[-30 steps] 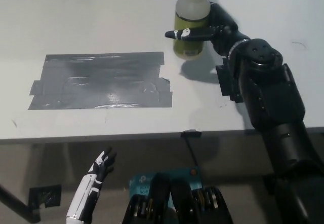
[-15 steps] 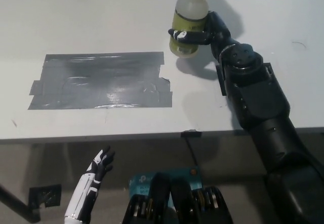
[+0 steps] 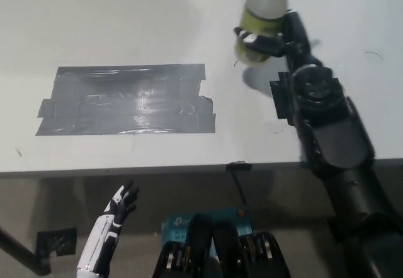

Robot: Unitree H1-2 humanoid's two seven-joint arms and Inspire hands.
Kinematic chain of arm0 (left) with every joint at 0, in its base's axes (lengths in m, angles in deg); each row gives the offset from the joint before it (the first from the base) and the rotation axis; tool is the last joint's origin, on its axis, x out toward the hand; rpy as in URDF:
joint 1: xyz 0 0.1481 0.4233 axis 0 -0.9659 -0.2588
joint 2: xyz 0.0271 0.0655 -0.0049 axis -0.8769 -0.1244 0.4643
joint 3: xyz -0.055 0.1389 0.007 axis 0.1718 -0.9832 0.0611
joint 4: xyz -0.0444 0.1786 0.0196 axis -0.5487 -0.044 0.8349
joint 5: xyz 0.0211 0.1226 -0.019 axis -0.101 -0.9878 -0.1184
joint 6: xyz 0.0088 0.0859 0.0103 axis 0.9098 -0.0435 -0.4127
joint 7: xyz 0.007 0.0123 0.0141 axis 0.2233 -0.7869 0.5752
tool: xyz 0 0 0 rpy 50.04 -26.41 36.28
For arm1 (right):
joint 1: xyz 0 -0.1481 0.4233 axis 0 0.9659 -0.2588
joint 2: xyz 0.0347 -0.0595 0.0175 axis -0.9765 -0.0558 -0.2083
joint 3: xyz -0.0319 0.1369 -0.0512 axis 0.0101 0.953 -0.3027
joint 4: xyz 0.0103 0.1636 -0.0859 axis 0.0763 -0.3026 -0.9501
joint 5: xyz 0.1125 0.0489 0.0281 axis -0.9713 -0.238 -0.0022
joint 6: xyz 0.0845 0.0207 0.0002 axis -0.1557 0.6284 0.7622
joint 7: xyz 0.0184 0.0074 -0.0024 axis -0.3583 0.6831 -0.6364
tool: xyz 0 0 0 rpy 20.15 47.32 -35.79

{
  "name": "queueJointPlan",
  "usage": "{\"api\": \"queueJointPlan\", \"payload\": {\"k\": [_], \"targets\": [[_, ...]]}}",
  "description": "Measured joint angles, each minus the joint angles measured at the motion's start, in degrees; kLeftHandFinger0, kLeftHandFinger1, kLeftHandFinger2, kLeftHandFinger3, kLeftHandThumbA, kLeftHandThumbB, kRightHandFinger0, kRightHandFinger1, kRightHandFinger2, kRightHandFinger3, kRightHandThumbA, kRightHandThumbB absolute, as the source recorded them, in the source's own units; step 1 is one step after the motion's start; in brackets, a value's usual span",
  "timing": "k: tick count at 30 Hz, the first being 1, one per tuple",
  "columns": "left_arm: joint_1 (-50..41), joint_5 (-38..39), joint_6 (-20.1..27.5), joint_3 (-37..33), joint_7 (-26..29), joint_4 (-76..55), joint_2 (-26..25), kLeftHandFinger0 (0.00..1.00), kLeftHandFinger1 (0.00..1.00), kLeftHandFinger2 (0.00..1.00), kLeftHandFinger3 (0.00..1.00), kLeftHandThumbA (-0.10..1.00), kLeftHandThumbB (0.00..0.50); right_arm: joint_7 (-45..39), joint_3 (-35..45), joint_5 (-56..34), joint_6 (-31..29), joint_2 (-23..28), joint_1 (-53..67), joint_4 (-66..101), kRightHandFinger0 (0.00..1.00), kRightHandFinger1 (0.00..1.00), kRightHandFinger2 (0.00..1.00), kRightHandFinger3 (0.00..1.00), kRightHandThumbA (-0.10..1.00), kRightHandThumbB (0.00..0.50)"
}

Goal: A person hands a spray bottle to the robot which it grabs with its right hand and places on the black spot infront of it on the table

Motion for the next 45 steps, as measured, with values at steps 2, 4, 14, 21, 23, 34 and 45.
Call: {"api": "queueJointPlan", "payload": {"k": [2,4,14,21,23,34,45], "targets": [[-0.07,0.01,0.03,0.3,0.0,0.0,-0.08,1.0,1.0,1.0,1.0,1.0,0.019,0.12,0.45,0.04,-0.54,1.27,0.9,1.4,0.05,0.35,0.61,0.39,0.26,0.305],[-0.15,0.01,0.09,0.61,0.0,0.0,-0.13,1.0,1.0,1.0,1.0,1.0,0.021,0.19,1.1,0.05,-1.15,2.6,1.88,2.68,0.06,0.36,0.6,0.37,0.28,0.303],[-1.56,0.01,0.25,1.35,0.02,0.0,-0.13,1.0,1.0,1.0,1.0,1.0,0.0,0.44,1.89,1.36,-4.24,6.9,8.44,3.94,0.1,0.39,0.64,0.42,0.25,0.318],[-1.67,0.06,0.25,1.46,0.03,-0.01,-0.05,1.0,1.0,1.0,1.0,1.0,0.025,0.54,1.81,1.77,-6.38,6.83,10.05,-0.09,0.0,0.25,0.53,0.39,0.21,0.306],[-1.67,0.09,0.25,1.46,0.02,0.0,-0.02,1.0,1.0,1.0,1.0,1.0,0.017,0.59,1.85,1.78,-7.17,6.72,10.32,-1.04,0.0,0.21,0.5,0.41,0.21,0.304],[-1.65,0.13,0.22,1.48,0.02,-0.06,-0.01,1.0,1.0,1.0,1.0,1.0,0.011,3.14,1.01,3.76,-11.84,3.61,10.87,-6.1,0.0,0.32,0.59,0.42,0.24,0.295],[-1.39,0.11,0.2,1.49,0.02,-0.22,0.01,1.0,1.0,1.0,1.0,1.0,0.008,4.63,-0.47,4.95,-18.51,3.47,10.89,-9.64,0.93,1.0,1.0,1.0,0.55,0.448]]}}
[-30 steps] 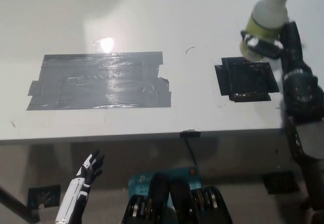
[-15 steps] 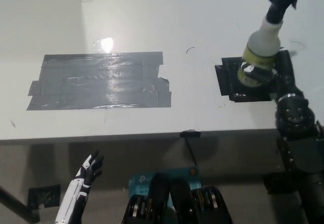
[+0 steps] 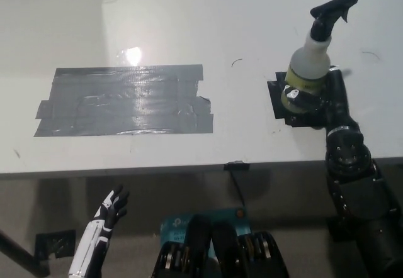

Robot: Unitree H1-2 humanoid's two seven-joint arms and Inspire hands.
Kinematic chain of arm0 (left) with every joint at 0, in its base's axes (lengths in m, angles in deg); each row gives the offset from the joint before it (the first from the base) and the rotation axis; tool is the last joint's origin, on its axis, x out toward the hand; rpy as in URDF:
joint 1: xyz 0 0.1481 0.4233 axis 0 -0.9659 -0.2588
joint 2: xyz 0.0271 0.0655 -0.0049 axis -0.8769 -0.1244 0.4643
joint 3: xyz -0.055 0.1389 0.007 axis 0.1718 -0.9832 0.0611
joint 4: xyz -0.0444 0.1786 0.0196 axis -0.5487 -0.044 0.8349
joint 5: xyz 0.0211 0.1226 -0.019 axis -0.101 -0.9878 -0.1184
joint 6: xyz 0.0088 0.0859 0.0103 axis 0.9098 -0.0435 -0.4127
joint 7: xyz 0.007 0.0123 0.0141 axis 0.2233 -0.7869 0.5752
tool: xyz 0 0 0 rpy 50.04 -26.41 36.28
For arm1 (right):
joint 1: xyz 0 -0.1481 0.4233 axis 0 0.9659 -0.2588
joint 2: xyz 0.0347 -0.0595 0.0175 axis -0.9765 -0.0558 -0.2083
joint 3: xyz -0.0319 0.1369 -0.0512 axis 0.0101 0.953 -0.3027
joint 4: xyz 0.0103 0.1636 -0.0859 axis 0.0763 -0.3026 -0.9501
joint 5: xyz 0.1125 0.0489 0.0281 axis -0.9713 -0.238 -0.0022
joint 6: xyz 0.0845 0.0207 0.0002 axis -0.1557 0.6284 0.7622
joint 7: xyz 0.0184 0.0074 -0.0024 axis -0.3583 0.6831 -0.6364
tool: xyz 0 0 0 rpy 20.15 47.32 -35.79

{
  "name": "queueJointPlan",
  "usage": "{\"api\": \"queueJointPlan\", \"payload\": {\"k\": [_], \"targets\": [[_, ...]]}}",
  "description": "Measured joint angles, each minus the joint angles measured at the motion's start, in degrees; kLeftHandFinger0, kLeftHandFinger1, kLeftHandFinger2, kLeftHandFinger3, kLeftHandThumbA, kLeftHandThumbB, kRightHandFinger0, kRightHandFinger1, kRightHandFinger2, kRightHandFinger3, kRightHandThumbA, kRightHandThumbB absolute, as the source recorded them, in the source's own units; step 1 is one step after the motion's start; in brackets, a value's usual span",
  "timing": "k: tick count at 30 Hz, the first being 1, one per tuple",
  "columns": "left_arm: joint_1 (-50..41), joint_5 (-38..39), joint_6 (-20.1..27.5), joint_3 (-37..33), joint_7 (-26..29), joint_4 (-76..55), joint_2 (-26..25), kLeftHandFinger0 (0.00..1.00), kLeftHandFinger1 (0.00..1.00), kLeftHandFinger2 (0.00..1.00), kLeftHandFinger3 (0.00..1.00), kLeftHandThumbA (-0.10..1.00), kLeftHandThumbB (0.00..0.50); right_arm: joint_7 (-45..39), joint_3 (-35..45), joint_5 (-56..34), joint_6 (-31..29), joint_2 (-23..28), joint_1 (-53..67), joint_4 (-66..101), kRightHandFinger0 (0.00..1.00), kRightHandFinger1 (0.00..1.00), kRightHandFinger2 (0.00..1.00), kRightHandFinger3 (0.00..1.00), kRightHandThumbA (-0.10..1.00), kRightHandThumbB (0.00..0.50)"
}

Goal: A person hands a spray bottle to the robot which it grabs with its right hand and places on the black spot infront of it on the table

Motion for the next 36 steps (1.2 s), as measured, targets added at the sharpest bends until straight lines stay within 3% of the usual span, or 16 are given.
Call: {"api": "queueJointPlan", "payload": {"k": [1,2,5,12,16,19,22,24,25,26,28,29,31,34,35,36], "targets": [[0.01,0.0,0.0,0.0,0.0,0.0,0.0,1.0,1.0,1.0,1.0,1.0,0.007,-0.16,-0.18,0.0,-0.34,0.12,0.04,-0.15,1.0,1.0,1.0,1.0,0.63,0.453],[0.04,0.0,0.0,0.0,0.0,0.0,0.0,1.0,1.0,1.0,1.0,1.0,0.007,-1.12,-0.82,-0.12,-1.01,0.59,0.21,-0.26,1.0,1.0,1.0,1.0,0.71,0.473],[0.09,0.01,-0.01,0.0,0.0,0.0,0.01,1.0,1.0,1.0,1.0,1.0,0.003,-4.28,-3.29,-0.12,-1.55,2.61,0.69,0.06,1.0,1.0,1.0,1.0,0.78,0.5],[0.21,0.31,-0.12,0.18,-0.03,-0.04,-0.01,1.0,1.0,1.0,1.0,1.0,0.018,-11.9,-6.84,-0.51,-2.06,8.7,4.64,3.04,1.0,1.0,1.0,1.0,0.75,0.474],[0.4,0.41,-0.16,0.22,-0.02,-0.05,-0.02,1.0,1.0,1.0,1.0,1.0,0.008,-15.27,-5.67,-2.67,-2.7,9.56,7.12,6.68,1.0,1.0,1.0,1.0,0.75,0.454],[0.4,0.44,-0.16,0.23,-0.02,-0.05,-0.02,1.0,1.0,1.0,1.0,1.0,0.002,-17.11,-4.63,-4.23,-3.06,9.92,8.69,8.2,1.0,1.0,1.0,1.0,0.78,0.489],[0.43,0.51,-0.16,0.24,-0.04,-0.05,-0.02,1.0,1.0,1.0,1.0,1.0,0.0,-19.75,-2.68,-6.79,-3.32,10.38,10.93,11.05,1.0,1.0,1.0,1.0,0.79,0.46],[0.43,0.52,-0.16,0.26,-0.04,-0.05,-0.05,1.0,1.0,1.0,1.0,1.0,0.0,-21.11,-1.31,-8.68,-3.29,10.39,12.33,12.94,1.0,1.0,1.0,1.0,0.86,0.49],[0.43,0.52,-0.16,0.27,-0.04,-0.05,-0.08,1.0,1.0,1.0,1.0,1.0,0.0,-22.11,-0.15,-10.11,-3.21,10.4,13.58,14.43,1.0,1.0,1.0,1.0,0.97,0.5],[0.43,0.52,-0.16,0.27,-0.04,-0.05,-0.12,1.0,1.0,1.0,1.0,1.0,0.0,-22.79,0.45,-10.88,-3.14,10.41,14.53,15.4,1.0,1.0,1.0,1.0,1.0,0.5],[0.5,0.49,-0.15,0.27,-0.04,-0.05,-0.17,1.0,1.0,1.0,1.0,1.0,0.0,-23.72,1.58,-12.44,-2.92,10.46,16.21,17.65,1.0,1.0,1.0,1.0,1.0,0.465],[0.5,0.47,-0.14,0.28,-0.03,-0.05,-0.18,1.0,1.0,1.0,1.0,1.0,0.0,-24.09,2.08,-13.03,-2.74,10.47,16.99,18.62,1.0,1.0,1.0,1.0,1.0,0.412],[0.54,0.41,-0.14,0.25,-0.03,-0.01,-0.19,1.0,1.0,1.0,1.0,1.0,0.0,-24.92,3.84,-15.43,-1.88,10.4,20.43,23.66,1.0,1.0,1.0,1.0,1.0,0.409],[0.51,0.39,-0.14,0.21,-0.04,0.02,-0.16,1.0,1.0,1.0,1.0,1.0,0.016,-25.54,5.37,-17.95,-0.62,10.31,24.6,29.95,1.0,1.0,1.0,1.0,1.0,0.46],[0.51,0.4,-0.15,0.19,-0.04,0.04,-0.16,1.0,1.0,1.0,1.0,1.0,0.022,-25.57,5.65,-18.49,-0.4,10.26,25.92,31.94,1.0,1.0,1.0,1.0,1.0,0.498],[0.52,0.42,-0.17,0.17,-0.04,0.05,-0.15,1.0,1.0,1.0,1.0,1.0,0.027,-25.6,5.85,-19.14,-0.1,10.19,27.62,34.49,1.0,1.0,1.0,1.0,1.0,0.5]]}}
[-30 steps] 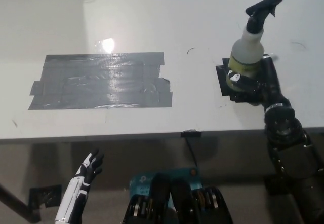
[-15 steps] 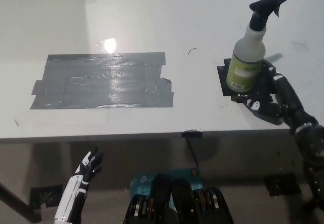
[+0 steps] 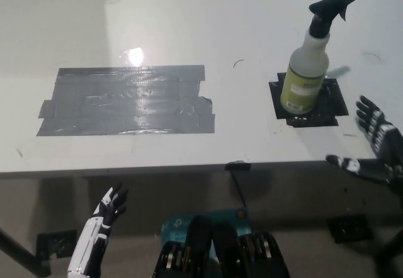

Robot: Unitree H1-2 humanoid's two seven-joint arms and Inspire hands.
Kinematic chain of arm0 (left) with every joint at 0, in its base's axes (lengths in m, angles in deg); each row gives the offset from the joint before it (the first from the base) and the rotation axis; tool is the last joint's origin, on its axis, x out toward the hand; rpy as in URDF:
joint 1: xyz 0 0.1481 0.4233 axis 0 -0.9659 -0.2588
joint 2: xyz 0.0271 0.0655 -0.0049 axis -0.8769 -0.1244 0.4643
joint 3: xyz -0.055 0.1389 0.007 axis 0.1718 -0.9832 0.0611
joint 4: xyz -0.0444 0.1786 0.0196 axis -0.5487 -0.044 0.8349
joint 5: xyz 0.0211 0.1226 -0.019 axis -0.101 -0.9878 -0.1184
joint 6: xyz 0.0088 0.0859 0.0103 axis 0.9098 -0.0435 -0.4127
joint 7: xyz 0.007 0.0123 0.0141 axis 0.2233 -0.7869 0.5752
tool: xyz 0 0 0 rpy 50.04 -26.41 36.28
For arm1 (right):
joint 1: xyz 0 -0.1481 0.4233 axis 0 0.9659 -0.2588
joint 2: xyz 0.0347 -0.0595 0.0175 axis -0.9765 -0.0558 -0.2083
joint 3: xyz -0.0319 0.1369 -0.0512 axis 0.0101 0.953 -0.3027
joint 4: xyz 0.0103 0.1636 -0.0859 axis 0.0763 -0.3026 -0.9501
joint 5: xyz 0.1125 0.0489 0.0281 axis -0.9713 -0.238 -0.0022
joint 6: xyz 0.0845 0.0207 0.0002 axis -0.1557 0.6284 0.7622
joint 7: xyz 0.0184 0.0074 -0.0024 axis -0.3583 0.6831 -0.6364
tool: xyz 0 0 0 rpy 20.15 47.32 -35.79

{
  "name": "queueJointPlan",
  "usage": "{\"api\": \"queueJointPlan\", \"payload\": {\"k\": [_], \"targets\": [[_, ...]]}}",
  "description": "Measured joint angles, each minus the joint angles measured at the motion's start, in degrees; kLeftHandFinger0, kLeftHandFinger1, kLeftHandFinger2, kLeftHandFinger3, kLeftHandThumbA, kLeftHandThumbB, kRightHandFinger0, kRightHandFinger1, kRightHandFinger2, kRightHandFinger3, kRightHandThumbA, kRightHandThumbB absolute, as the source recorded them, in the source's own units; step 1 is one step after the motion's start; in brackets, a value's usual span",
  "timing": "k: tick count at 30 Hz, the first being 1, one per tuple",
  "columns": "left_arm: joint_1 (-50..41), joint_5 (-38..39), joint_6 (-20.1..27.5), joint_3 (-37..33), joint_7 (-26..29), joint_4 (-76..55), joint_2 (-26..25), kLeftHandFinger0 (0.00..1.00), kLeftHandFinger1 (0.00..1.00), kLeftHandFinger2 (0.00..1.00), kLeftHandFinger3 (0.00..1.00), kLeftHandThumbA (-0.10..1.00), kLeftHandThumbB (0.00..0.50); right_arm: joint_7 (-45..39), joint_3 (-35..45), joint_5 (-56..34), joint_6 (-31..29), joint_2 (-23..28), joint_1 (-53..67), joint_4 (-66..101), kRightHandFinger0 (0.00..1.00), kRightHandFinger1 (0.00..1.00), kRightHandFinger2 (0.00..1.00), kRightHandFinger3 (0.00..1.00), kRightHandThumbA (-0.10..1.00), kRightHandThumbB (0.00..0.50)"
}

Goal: A person hands a spray bottle to the robot which it grabs with its right hand and places on the black spot infront of it on the table

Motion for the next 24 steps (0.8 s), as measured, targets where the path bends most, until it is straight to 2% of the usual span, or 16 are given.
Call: {"api": "queueJointPlan", "payload": {"k": [4,10,13,15,16,20,24], "targets": [[-0.01,0.0,-0.05,-0.07,0.0,0.1,0.04,1.0,1.0,1.0,1.0,1.0,0.001,0.03,0.12,-1.59,1.29,-0.53,5.7,8.84,1.0,1.0,1.0,1.0,1.0,0.5],[-0.19,-0.03,-0.05,-0.12,0.0,0.24,0.1,1.0,1.0,1.0,1.0,1.0,0.0,0.0,-1.18,-2.45,1.87,-1.98,13.94,21.04,1.0,1.0,1.0,1.0,1.0,0.499],[-0.37,-0.12,-0.01,-0.23,0.0,0.27,0.1,1.0,1.0,1.0,1.0,1.0,0.006,-0.15,-2.99,-2.54,1.93,-3.14,18.12,26.94,1.0,1.0,1.0,1.0,1.0,0.472],[-0.73,-0.28,0.15,-0.39,0.0,0.26,0.08,1.0,1.0,1.0,1.0,1.0,0.005,-0.32,-4.87,-2.65,1.91,-4.15,21.56,31.34,1.0,1.0,1.0,1.0,1.0,0.486],[-1.02,-0.35,0.25,-0.47,-0.01,0.25,0.07,1.0,1.0,1.0,1.0,1.0,0.014,-0.52,-5.88,-2.8,1.9,-4.65,22.9,32.44,1.0,1.0,1.0,1.0,1.0,0.495],[-1.79,-0.26,0.26,-0.63,-0.13,0.26,0.04,1.0,1.0,1.0,1.0,1.0,0.041,-1.42,-8.3,-2.96,2.33,-5.12,24.46,31.01,1.0,1.0,1.0,1.0,1.0,0.455],[-1.83,-0.17,0.26,-0.68,-0.21,0.26,0.05,1.0,1.0,1.0,1.0,1.0,0.009,-2.17,-8.97,-2.99,2.72,-4.65,24.03,27.61,1.0,1.0,1.0,1.0,1.0,0.431]]}}
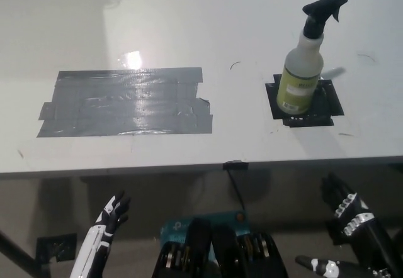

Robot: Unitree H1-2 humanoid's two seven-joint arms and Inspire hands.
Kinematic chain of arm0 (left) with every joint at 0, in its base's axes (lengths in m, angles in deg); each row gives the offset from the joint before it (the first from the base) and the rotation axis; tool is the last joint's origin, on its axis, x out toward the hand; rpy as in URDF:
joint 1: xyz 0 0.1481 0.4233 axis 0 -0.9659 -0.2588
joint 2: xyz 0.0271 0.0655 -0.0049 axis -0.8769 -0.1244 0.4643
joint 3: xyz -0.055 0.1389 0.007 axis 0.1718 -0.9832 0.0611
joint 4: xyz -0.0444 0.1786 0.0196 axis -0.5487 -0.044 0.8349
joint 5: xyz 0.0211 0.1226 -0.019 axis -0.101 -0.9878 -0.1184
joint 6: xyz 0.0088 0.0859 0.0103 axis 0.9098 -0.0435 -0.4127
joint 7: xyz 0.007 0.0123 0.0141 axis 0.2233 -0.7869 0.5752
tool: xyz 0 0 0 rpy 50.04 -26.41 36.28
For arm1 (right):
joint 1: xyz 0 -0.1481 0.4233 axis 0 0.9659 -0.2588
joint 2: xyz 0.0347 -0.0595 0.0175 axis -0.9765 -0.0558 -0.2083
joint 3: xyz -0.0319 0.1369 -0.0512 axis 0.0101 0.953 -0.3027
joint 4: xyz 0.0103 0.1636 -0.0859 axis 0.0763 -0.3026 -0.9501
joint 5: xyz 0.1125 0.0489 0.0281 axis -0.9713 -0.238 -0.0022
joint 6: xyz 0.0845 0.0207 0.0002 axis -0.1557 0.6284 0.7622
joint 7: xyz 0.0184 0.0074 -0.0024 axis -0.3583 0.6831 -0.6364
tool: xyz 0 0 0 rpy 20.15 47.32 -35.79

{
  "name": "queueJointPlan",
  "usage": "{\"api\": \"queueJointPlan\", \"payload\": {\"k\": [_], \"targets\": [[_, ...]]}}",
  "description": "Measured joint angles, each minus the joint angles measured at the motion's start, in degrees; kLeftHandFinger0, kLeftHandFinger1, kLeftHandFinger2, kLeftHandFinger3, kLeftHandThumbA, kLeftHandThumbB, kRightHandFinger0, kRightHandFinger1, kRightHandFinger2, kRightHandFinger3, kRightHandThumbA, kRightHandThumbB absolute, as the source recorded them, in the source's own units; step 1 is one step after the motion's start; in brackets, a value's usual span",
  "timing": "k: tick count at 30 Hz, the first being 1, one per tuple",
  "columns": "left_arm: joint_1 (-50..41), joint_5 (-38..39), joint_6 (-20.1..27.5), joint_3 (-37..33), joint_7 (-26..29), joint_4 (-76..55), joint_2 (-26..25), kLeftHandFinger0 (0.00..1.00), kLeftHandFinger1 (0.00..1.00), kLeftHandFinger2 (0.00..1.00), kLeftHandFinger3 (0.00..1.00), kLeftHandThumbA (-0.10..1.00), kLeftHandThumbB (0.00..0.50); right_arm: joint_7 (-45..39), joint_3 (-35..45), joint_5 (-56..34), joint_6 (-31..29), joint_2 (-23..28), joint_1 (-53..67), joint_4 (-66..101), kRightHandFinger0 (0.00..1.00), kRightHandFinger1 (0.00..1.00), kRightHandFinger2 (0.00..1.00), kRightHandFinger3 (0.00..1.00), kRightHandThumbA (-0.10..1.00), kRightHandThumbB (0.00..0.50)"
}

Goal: A person hands a spray bottle to the robot which it grabs with its right hand and places on the black spot infront of it on the table

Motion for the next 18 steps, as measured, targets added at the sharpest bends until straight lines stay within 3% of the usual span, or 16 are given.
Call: {"api": "queueJointPlan", "payload": {"k": [7,11,18], "targets": [[-0.21,-0.22,0.31,-0.11,0.0,0.35,-0.16,1.0,1.0,1.0,1.0,1.0,0.013,-1.03,-0.21,-0.12,0.61,0.44,-0.08,-3.91,1.0,1.0,1.0,1.0,1.0,0.475],[-0.24,-0.16,0.42,-0.1,-0.01,0.86,-0.12,1.0,1.0,1.0,1.0,1.0,0.031,-1.63,-0.57,-0.02,0.79,0.9,-0.08,-5.03,1.0,1.0,1.0,1.0,1.0,0.483],[-1.21,0.03,0.61,-0.12,-0.02,1.07,-0.13,1.0,1.0,1.0,1.0,1.0,0.013,-2.51,-1.05,0.52,0.8,1.25,0.12,-5.33,1.0,1.0,1.0,1.0,1.0,0.476]]}}
